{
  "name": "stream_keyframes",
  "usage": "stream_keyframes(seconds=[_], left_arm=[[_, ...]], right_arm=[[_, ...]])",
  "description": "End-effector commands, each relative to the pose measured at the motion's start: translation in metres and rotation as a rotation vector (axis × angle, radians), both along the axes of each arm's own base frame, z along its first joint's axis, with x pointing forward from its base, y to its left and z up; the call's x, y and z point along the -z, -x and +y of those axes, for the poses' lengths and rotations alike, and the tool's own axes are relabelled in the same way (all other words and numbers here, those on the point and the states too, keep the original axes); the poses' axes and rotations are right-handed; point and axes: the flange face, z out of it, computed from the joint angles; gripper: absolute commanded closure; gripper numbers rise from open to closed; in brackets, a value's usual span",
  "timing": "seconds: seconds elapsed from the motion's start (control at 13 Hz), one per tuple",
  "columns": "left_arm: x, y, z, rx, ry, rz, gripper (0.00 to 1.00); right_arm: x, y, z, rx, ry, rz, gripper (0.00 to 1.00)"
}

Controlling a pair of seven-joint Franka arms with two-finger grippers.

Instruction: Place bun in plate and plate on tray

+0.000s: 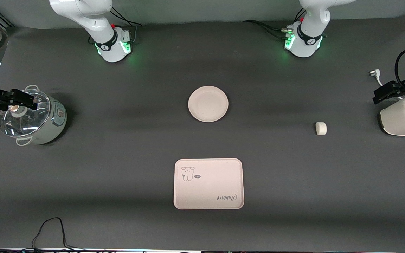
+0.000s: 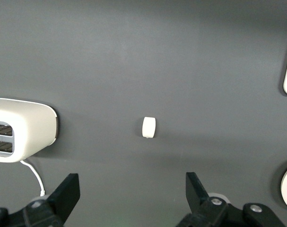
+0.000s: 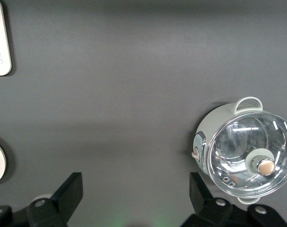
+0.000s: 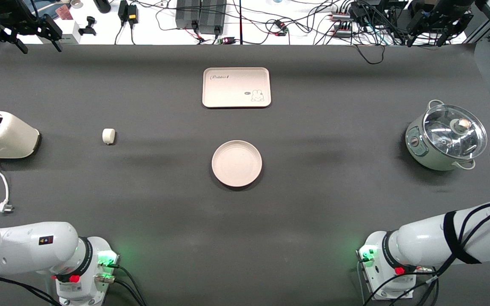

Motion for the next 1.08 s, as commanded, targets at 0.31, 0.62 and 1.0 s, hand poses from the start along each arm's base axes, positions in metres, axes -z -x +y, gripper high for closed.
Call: stream_keyframes(seconds=[0.31, 0.62, 1.0], left_arm=[[-0.014, 0.006, 0.0, 0.018, 0.028, 0.018, 0.0], [0.002, 0.003, 0.0, 0.017, 0.037, 0.042, 0.0], [0.074, -0.007, -0.002, 0.012, 0.072, 0.076, 0.0]], right_arm=[[-0.003, 0.007, 0.002, 0.016, 0.025, -0.005, 0.0], [-0.003, 0.007, 0.003, 0.028, 0.025, -0.003, 0.0], [0.0, 0.007, 0.002, 0.036, 0.024, 0.001, 0.0]])
